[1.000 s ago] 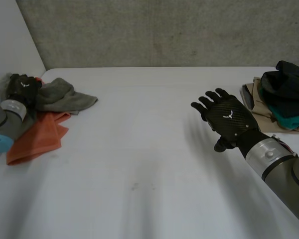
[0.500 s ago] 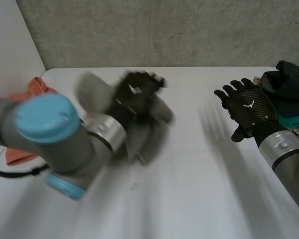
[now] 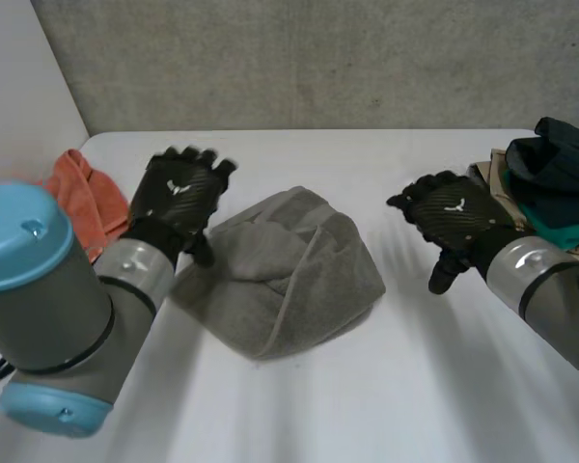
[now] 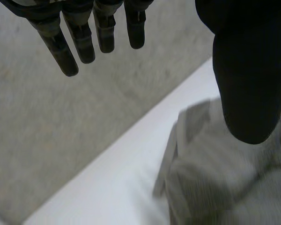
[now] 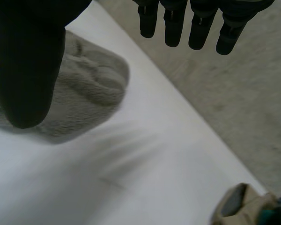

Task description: Fold the laundry.

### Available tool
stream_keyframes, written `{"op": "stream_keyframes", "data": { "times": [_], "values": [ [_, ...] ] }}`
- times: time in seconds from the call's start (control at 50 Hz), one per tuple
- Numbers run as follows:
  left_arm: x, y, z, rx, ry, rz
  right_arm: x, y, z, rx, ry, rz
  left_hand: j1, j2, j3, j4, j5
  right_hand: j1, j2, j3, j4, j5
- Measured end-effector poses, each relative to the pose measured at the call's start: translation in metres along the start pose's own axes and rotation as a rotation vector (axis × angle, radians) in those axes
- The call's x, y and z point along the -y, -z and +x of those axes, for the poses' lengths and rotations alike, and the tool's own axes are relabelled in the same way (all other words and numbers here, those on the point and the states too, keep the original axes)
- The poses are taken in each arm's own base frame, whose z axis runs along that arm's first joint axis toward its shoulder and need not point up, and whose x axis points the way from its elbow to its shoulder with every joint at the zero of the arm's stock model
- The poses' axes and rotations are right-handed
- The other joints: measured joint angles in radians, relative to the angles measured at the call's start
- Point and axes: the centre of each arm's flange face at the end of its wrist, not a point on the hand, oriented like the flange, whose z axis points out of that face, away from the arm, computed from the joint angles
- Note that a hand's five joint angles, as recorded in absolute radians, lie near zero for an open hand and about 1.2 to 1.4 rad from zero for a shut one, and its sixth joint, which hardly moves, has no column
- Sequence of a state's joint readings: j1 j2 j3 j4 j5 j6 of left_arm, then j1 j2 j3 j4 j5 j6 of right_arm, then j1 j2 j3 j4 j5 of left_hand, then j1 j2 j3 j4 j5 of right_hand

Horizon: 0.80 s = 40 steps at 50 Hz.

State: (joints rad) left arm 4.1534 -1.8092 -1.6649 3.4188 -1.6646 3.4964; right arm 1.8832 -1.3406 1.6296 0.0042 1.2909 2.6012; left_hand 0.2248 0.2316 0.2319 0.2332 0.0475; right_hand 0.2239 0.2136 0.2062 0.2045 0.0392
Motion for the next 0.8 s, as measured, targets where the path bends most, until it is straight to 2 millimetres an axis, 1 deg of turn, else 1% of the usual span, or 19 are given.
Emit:
{"op": "stream_keyframes", "data": {
  "times": [0.06, 0.14, 0.2, 0.26, 0.32, 0.34, 0.38, 0.44, 0.54, 0.6, 0.62, 0.68, 0.8],
  "values": [
    [-0.013, 0.008, 0.001, 0.025, -0.003, -0.066, 0.002, -0.006, -0.004, 0.038, -0.007, -0.029, 0.073, 0.061, 0.056, 0.06, 0.071, 0.0, 0.0, 0.0, 0.0, 0.0],
    [-0.027, 0.022, 0.011, 0.006, 0.004, -0.148, 0.005, -0.018, -0.016, 0.094, 0.004, -0.033, 0.113, 0.104, 0.102, 0.107, 0.118, 0.0, 0.0, 0.0, 0.0, 0.0],
    [-0.033, 0.031, 0.02, -0.023, 0.024, -0.19, 0.007, -0.025, -0.026, 0.128, 0.016, -0.022, 0.13, 0.121, 0.119, 0.123, 0.134, 0.0, 0.0, 0.0, 0.0, 0.0],
    [-0.04, 0.044, 0.031, -0.068, 0.083, -0.254, 0.008, -0.036, -0.038, 0.17, 0.033, -0.003, 0.159, 0.153, 0.154, 0.155, 0.171, 0.0, 0.0, 0.0, 0.0, 0.0],
    [-0.043, 0.05, 0.035, -0.086, 0.126, -0.287, 0.007, -0.044, -0.041, 0.185, 0.039, 0.006, 0.159, 0.153, 0.155, 0.155, 0.171, 0.0, 0.0, 0.001, 0.001, 0.0],
    [-0.045, 0.052, 0.037, -0.095, 0.156, -0.307, 0.007, -0.051, -0.043, 0.194, 0.042, 0.011, 0.159, 0.153, 0.155, 0.155, 0.171, 0.0, 0.0, 0.001, 0.001, 0.0],
    [-0.049, 0.053, 0.04, -0.101, 0.183, -0.327, 0.005, -0.059, -0.045, 0.2, 0.045, 0.013, 0.159, 0.154, 0.155, 0.155, 0.171, 0.0, 0.0, 0.001, 0.001, 0.0],
    [-0.054, 0.053, 0.044, -0.11, 0.205, -0.348, 0.002, -0.068, -0.046, 0.205, 0.046, 0.011, 0.159, 0.155, 0.155, 0.155, 0.172, 0.0, 0.0, 0.001, 0.001, 0.0],
    [-0.059, 0.044, 0.056, -0.132, 0.21, -0.349, -0.002, -0.072, -0.046, 0.196, 0.043, -0.004, 0.18, 0.174, 0.175, 0.174, 0.19, 0.0, 0.0, 0.002, 0.002, 0.0],
    [-0.061, 0.038, 0.066, -0.152, 0.204, -0.34, -0.005, -0.068, -0.045, 0.18, 0.037, -0.026, 0.215, 0.207, 0.206, 0.206, 0.219, 0.0, 0.0, 0.002, 0.002, 0.0],
    [-0.062, 0.035, 0.071, -0.162, 0.201, -0.335, -0.007, -0.066, -0.044, 0.17, 0.034, -0.037, 0.255, 0.241, 0.241, 0.242, 0.254, 0.0, 0.0, 0.002, 0.002, 0.0],
    [-0.064, 0.029, 0.081, -0.181, 0.193, -0.332, -0.01, -0.059, -0.043, 0.152, 0.029, -0.057, 0.274, 0.261, 0.264, 0.265, 0.275, 0.0, 0.0, 0.002, 0.002, 0.0],
    [-0.071, 0.018, 0.1, -0.208, 0.183, -0.336, -0.02, -0.046, -0.047, 0.135, 0.022, -0.084, 0.347, 0.335, 0.334, 0.335, 0.343, 0.0, 0.0, 0.002, 0.002, 0.0]
  ]
}}
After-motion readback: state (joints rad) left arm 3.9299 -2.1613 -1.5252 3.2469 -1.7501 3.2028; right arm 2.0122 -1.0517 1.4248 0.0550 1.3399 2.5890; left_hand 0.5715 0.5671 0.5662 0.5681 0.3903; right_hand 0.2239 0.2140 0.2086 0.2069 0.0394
